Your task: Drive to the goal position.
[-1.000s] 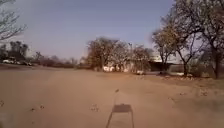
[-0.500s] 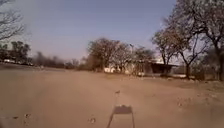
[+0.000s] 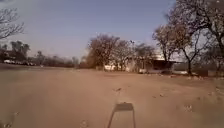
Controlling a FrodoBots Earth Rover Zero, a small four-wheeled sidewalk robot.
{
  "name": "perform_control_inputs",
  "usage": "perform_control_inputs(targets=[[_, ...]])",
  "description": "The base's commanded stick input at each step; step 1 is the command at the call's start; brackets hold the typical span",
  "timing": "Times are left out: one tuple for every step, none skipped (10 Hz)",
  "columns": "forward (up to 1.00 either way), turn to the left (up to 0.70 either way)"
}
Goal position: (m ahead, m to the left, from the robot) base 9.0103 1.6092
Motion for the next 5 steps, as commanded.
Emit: perform_control_inputs(targets=[[0.7,0.0],[0.7,0.0],[0.7,0.0],[0.7,0.0],[0.7,0.0]])
